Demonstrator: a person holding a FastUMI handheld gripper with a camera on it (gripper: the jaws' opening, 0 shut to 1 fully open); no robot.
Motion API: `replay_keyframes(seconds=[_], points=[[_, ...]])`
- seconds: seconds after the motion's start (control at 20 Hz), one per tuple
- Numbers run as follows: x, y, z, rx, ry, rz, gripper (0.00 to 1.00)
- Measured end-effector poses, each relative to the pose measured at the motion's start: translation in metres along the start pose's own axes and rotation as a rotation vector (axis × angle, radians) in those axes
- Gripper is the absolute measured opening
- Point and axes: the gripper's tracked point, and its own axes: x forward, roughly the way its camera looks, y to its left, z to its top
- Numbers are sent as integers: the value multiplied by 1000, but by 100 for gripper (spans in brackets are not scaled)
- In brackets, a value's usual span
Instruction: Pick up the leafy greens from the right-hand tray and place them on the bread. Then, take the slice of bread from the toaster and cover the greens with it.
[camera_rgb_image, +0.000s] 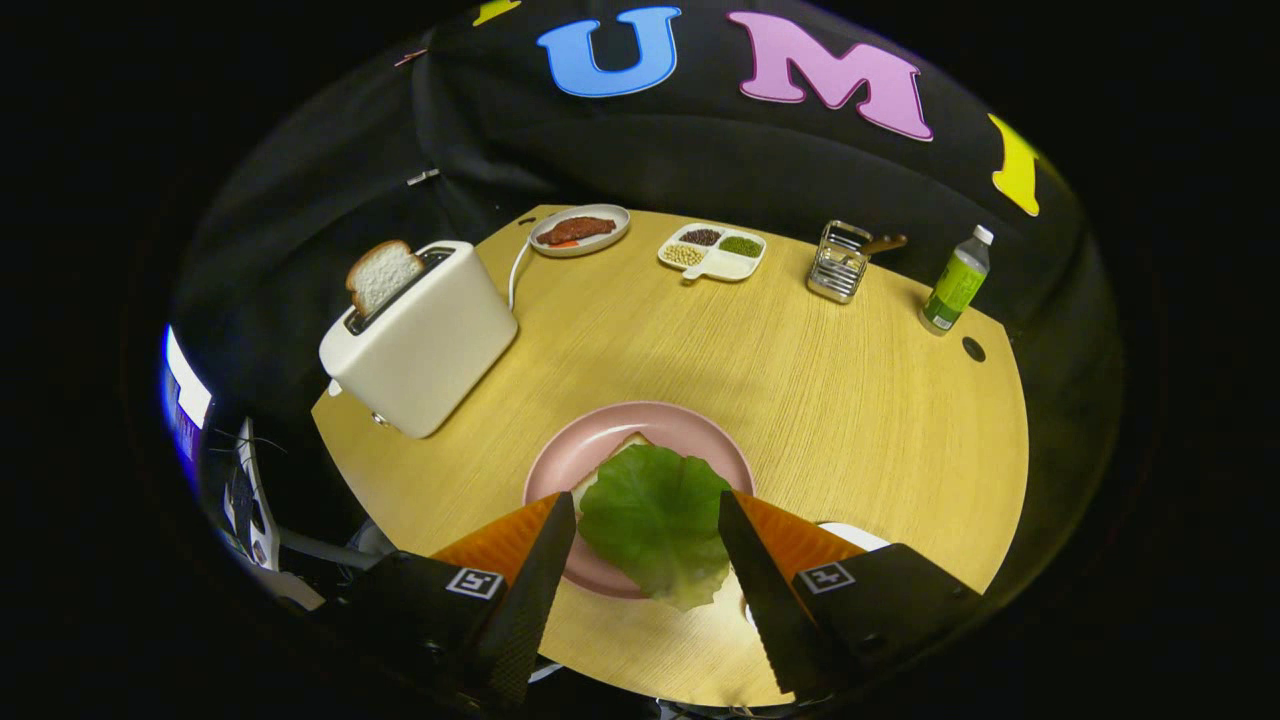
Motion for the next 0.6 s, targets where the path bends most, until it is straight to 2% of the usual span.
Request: replay_keyframes(seconds=[0.25,0.6], points=[[-38,50,44,-89,-136,48,91],[-60,172,123,-130,-275,198,91]])
